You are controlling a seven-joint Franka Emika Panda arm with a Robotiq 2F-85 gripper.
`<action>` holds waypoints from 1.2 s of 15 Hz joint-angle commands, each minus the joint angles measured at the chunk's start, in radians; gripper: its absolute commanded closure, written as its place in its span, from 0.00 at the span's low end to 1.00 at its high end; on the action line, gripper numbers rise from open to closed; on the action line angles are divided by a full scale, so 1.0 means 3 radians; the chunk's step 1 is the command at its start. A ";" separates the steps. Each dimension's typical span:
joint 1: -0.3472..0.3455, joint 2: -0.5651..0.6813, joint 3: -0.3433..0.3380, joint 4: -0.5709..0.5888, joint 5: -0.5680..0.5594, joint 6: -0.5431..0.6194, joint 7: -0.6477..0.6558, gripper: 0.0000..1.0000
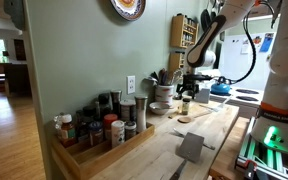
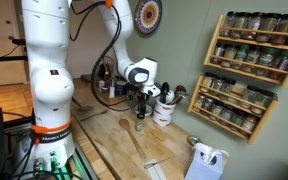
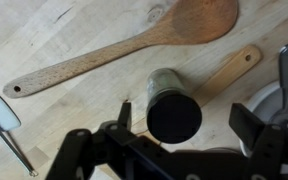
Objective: Put the black lid on the open jar.
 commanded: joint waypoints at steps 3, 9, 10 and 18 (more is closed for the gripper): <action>0.0039 -0.0932 0.0002 -0.0257 -0.0050 -0.0889 -0.0372 0.00; 0.0170 -0.1745 -0.0021 -0.0272 0.0024 -0.1990 -0.1279 0.00; 0.0195 -0.1867 -0.0020 -0.0291 0.0034 -0.2113 -0.1377 0.00; 0.0254 -0.2410 -0.0071 -0.0365 -0.0019 -0.2439 -0.1919 0.00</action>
